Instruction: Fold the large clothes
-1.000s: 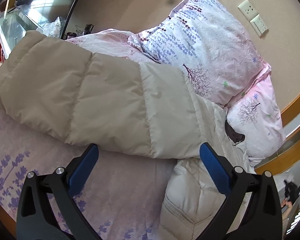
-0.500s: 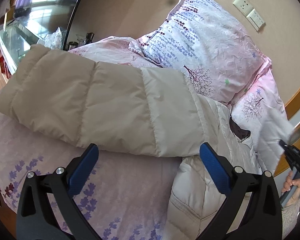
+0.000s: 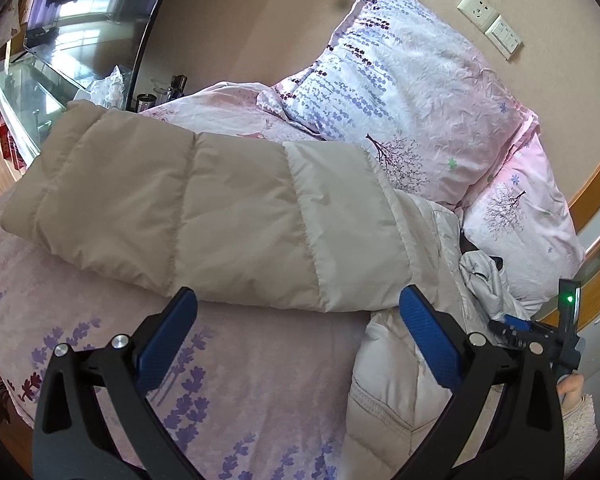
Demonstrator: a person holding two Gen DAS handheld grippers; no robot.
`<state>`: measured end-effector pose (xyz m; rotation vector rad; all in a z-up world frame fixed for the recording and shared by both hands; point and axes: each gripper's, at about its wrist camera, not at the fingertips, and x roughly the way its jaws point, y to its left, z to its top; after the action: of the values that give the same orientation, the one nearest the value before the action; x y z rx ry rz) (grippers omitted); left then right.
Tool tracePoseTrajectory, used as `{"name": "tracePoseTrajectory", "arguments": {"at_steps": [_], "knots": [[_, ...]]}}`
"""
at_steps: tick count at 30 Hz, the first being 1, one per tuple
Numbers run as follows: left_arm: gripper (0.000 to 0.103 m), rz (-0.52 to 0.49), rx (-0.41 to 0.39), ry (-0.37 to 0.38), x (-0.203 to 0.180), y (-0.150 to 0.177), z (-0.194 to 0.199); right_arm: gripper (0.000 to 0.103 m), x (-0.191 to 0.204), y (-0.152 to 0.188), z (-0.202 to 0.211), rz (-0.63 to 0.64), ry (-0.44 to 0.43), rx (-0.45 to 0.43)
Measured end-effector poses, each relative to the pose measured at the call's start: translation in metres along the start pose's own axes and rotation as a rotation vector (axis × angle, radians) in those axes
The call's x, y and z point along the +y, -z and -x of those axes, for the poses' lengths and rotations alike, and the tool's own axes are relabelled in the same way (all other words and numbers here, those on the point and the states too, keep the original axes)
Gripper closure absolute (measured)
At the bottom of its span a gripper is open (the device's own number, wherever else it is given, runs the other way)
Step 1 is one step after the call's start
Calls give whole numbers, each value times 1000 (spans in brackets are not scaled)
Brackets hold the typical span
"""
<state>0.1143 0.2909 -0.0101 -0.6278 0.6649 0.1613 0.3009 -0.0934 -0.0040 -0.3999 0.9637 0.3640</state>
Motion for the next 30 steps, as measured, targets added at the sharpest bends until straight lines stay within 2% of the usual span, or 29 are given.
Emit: {"name": "tracePoseTrajectory", "arguments": {"at_steps": [1, 3, 5, 7, 9, 11, 14, 16, 18, 19, 20, 22, 26, 27, 28, 30], "knots": [[2, 1, 0, 1, 2, 0, 1, 33, 2, 0, 6, 1, -27, -19], [2, 2, -6, -5, 3, 0, 2, 40, -2, -1, 20, -36, -79, -75], [2, 18, -15, -3, 7, 0, 4, 69, -9, -8, 26, -111, -126, -110], [2, 55, -27, 24, 13, 1, 7, 80, -21, -16, 26, -200, -143, -132], [2, 91, -35, 44, 19, 1, 9, 86, -25, -22, 19, -241, -145, -132], [2, 129, -36, 46, 27, 2, 10, 88, -16, -28, -5, -240, -160, -73], [2, 205, -29, 71, 40, 3, 12, 88, 2, -32, -39, -191, -119, 41], [2, 261, -34, 89, 50, 3, 15, 88, 3, -37, -40, -190, -115, 43], [2, 300, -52, 86, 59, 3, 21, 87, -7, -37, -31, -256, -177, 47], [3, 309, -59, 84, 61, 2, 23, 81, -12, -35, -23, -287, -224, 36], [3, 320, -70, 77, 64, 1, 26, 65, -17, -34, -15, -306, -256, 21], [3, 352, -89, 61, 71, -1, 30, 50, -26, -27, 6, -335, -297, -26], [5, 462, -99, 54, 89, -3, 27, 47, -38, -13, 35, -362, -356, -78], [9, 506, -96, 59, 95, -4, 25, 46, -42, -10, 39, -374, -369, -81], [15, 525, -95, 55, 100, -4, 24, 46, -46, -6, 44, -387, -386, -85], [22, 552, -97, 45, 106, -6, 23, 46, -52, 0, 49, -405, -395, -89]]}}
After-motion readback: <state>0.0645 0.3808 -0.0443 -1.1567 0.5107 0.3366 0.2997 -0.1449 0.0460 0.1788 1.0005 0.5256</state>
